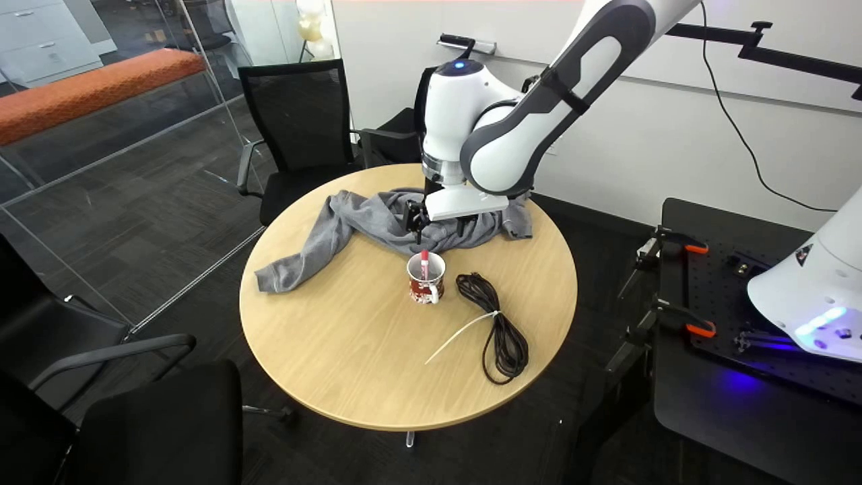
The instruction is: Pick up the pen from the mug cup and put it on the table.
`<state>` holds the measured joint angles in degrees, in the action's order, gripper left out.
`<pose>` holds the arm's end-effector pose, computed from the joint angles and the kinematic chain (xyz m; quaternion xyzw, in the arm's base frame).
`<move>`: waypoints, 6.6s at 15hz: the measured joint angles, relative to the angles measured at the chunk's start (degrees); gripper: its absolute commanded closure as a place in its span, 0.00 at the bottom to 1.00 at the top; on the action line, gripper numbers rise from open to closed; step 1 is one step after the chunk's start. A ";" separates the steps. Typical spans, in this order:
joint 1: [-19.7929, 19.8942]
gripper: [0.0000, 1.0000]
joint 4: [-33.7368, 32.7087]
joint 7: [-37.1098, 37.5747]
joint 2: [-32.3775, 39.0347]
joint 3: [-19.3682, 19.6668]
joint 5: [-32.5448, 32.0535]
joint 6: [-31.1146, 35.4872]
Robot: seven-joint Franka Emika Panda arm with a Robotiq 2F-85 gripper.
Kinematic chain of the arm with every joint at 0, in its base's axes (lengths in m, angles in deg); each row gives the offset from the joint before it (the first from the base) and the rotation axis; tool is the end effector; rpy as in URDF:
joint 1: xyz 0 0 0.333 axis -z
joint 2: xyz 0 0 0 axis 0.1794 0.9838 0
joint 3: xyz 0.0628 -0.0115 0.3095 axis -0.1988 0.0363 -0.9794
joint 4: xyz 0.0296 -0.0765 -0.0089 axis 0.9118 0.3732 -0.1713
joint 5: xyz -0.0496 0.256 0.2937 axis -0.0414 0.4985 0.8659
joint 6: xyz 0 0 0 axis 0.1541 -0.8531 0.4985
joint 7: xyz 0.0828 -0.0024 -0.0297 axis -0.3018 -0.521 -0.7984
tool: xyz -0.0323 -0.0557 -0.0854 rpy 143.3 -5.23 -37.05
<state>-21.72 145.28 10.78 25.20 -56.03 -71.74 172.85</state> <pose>0.6210 0.1027 0.1591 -0.9185 0.3927 -0.0378 0.0270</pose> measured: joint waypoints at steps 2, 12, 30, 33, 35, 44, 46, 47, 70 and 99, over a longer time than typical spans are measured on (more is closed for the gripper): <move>0.09 0.00 -0.69 -0.01 1.45 0.00 1.98 0.03; 0.27 0.00 -1.28 -0.21 2.68 0.01 3.88 0.25; -3.30 0.42 -10.56 0.75 13.95 4.55 3.75 0.21; -3.30 0.55 -10.93 0.78 14.15 4.82 3.78 0.32; -3.30 0.53 -11.07 0.84 14.20 5.15 3.79 0.35; -3.30 0.49 -15.56 0.86 18.33 6.54 3.79 0.35; -3.30 0.51 -16.70 0.86 19.38 6.65 3.79 0.35; -3.30 0.49 -17.21 0.86 19.84 6.68 3.79 0.38; -3.36 0.95 -22.31 0.90 23.56 7.65 3.79 2.52; -14.09 0.95 12.44 11.80 -4.93 16.82 2.85 13.62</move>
<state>-35.81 157.72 22.58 20.28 -39.21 -68.88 186.47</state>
